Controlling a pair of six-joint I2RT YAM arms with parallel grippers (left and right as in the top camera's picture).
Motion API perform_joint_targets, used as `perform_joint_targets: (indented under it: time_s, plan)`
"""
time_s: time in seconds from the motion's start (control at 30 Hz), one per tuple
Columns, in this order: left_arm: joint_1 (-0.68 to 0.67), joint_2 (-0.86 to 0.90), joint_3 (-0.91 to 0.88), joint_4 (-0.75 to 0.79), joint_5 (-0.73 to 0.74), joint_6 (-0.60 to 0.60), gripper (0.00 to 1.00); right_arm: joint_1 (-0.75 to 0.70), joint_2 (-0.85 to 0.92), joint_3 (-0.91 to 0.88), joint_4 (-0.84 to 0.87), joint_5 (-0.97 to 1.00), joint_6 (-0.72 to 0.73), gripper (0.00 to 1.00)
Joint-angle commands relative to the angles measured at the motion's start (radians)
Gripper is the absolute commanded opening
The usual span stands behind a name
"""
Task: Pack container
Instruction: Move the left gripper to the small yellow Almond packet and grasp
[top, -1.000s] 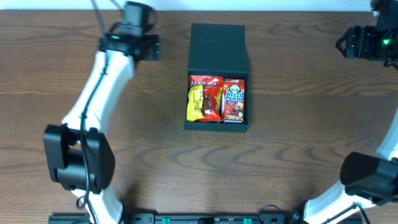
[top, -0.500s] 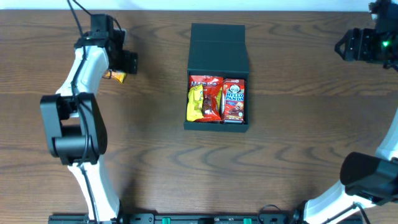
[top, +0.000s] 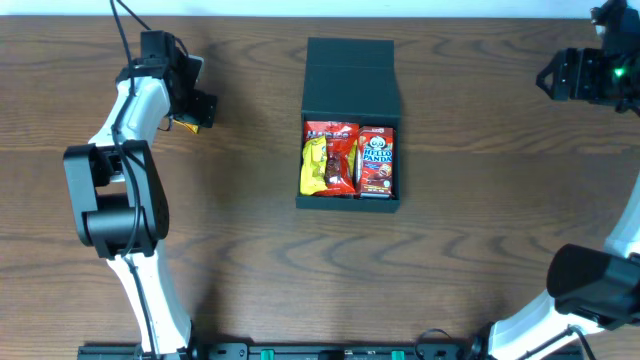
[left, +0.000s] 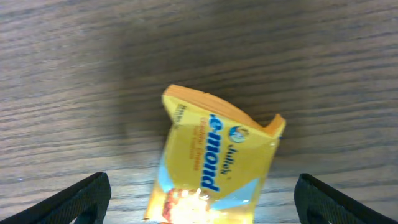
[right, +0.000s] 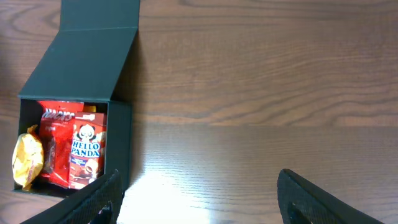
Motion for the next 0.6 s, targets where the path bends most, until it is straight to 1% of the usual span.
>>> perform_joint_targets:
  time_s: [0.0, 0.17, 0.57]
  plan:
    - [0.004, 0.003, -0.002, 0.01, 0.043, 0.021, 0.95, -0.006, -0.013, 0.018, -0.001, -0.004, 0.012, 0.79]
    - [0.004, 0.014, -0.002, 0.015, 0.079, 0.021, 0.95, -0.006, -0.013, 0.018, -0.005, -0.004, 0.011, 0.79]
    - [0.002, 0.062, -0.002, 0.018, 0.092, 0.02, 0.95, -0.006, -0.013, 0.018, -0.012, -0.004, 0.012, 0.79]
